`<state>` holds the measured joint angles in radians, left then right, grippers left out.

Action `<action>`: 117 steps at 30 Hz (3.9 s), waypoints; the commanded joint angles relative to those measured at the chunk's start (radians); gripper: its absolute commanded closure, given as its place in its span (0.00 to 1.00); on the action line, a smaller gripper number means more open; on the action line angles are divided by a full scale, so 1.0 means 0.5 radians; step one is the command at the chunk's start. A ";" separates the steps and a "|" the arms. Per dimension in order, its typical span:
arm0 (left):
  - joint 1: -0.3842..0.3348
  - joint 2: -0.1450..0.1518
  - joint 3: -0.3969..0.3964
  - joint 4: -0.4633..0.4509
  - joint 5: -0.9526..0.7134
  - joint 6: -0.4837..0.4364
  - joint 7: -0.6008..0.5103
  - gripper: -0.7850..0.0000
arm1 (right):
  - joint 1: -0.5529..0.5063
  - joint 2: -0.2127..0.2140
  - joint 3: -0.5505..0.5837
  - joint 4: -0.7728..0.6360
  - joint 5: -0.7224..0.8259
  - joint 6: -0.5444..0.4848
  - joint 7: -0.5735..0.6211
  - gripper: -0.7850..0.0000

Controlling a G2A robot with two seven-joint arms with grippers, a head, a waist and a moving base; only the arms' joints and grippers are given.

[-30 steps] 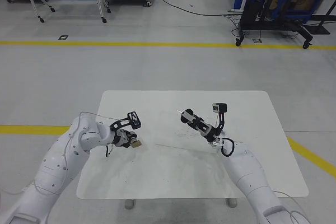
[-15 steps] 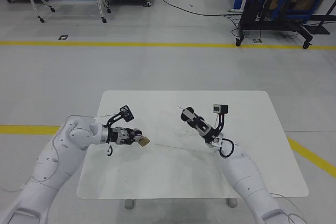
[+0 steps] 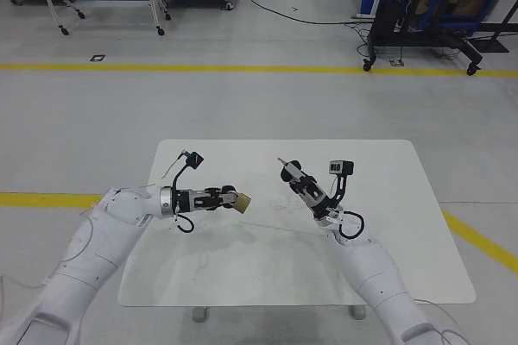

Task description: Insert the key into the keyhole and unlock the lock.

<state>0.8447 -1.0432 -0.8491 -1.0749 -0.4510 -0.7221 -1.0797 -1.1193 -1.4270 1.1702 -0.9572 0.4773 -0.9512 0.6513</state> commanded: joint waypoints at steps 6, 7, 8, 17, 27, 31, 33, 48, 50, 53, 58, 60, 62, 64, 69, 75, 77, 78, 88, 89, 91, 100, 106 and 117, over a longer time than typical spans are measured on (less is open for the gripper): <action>-0.074 -0.064 0.093 0.109 -0.691 0.201 -0.238 1.00 | 0.081 -0.036 -0.066 0.064 0.114 0.063 -0.093 1.00; -0.079 -0.068 0.091 0.114 -0.739 0.224 -0.262 1.00 | 0.094 -0.039 -0.070 0.077 0.127 0.068 -0.105 1.00; -0.086 -0.070 0.091 0.117 -0.760 0.256 -0.294 1.00 | 0.109 -0.044 -0.071 0.091 0.140 0.077 -0.126 1.00; -0.087 -0.059 0.065 0.049 -0.680 0.388 -0.425 1.00 | 0.235 -0.088 -0.133 0.185 -0.009 0.124 -0.373 1.00; -0.075 -0.043 0.054 0.077 -0.680 0.436 -0.473 1.00 | 0.249 -0.122 -0.238 0.170 0.045 0.185 -0.195 1.00; -0.098 -0.060 0.057 0.175 -0.741 0.473 -0.511 1.00 | 0.216 -0.113 -0.235 0.140 0.184 0.203 0.027 1.00; -0.114 -0.073 0.065 0.229 -0.753 0.492 -0.529 1.00 | 0.202 -0.103 -0.221 0.128 0.232 0.210 0.139 1.00; -0.199 -0.157 0.097 0.458 -0.745 0.561 -0.598 1.00 | 0.105 -0.029 -0.207 -0.061 0.117 0.254 0.671 1.00; -0.209 -0.169 0.099 0.502 -0.760 0.576 -0.613 1.00 | 0.091 -0.023 -0.217 -0.100 0.104 0.271 0.706 1.00; -0.229 -0.188 0.093 0.574 -0.784 0.577 -0.614 1.00 | 0.068 -0.013 -0.202 -0.132 0.096 0.252 0.679 1.00; -0.233 -0.192 0.090 0.589 -0.790 0.579 -0.616 1.00 | 0.062 -0.012 -0.193 -0.140 0.105 0.244 0.641 1.00; -0.233 -0.192 0.090 0.589 -0.790 0.579 -0.616 1.00 | 0.062 -0.012 -0.193 -0.140 0.105 0.244 0.641 1.00; -0.225 -0.192 0.092 0.586 -0.789 0.593 -0.603 1.00 | 0.062 -0.012 -0.193 -0.140 0.105 0.244 0.641 1.00; -0.173 -0.196 0.106 0.569 -0.819 0.865 -0.494 1.00 | 0.062 -0.012 -0.193 -0.140 0.105 0.244 0.641 1.00; -0.129 -0.199 0.093 0.484 -0.904 1.478 -0.240 1.00 | -0.054 0.009 -0.142 -0.287 0.151 0.327 0.577 1.00; -0.110 -0.195 0.053 0.437 -0.951 1.588 -0.149 1.00 | -0.155 0.030 -0.093 -0.408 0.148 0.368 0.537 1.00; -0.110 -0.195 0.053 0.437 -0.951 1.588 -0.149 1.00 | -0.155 0.030 -0.093 -0.408 0.148 0.368 0.537 1.00; -0.110 -0.195 0.053 0.437 -0.951 1.588 -0.149 1.00 | -0.155 0.030 -0.093 -0.408 0.148 0.368 0.537 1.00; -0.116 -0.189 0.158 0.326 -0.642 2.000 -0.051 1.00 | -0.063 0.077 -0.028 -0.618 -1.201 0.270 0.356 1.00; -0.117 -0.191 0.159 0.339 -0.652 2.069 -0.053 1.00 | -0.095 0.077 -0.051 -0.742 -1.447 0.255 0.281 1.00; -0.130 -0.193 0.164 0.324 -0.605 2.077 -0.022 1.00 | -0.166 0.093 -0.023 -0.956 -1.917 0.252 0.159 1.00; -0.115 -0.196 0.097 0.341 -0.744 2.082 -0.096 1.00 | -0.328 0.124 0.063 -1.299 -2.478 0.317 -0.035 1.00; -0.095 -0.197 0.099 0.328 -0.738 2.085 -0.055 1.00 | -0.328 0.124 0.063 -1.299 -2.478 0.317 -0.035 1.00; -0.056 -0.192 0.093 0.270 -0.697 2.385 0.006 1.00 | -0.408 0.218 0.168 -1.739 -3.765 0.162 -0.281 1.00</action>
<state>0.8175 -1.1390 -0.8019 -0.9394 -0.8005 0.4642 -1.0774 -1.3191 -1.3228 1.2549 -1.8064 -1.3127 -0.8518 0.5216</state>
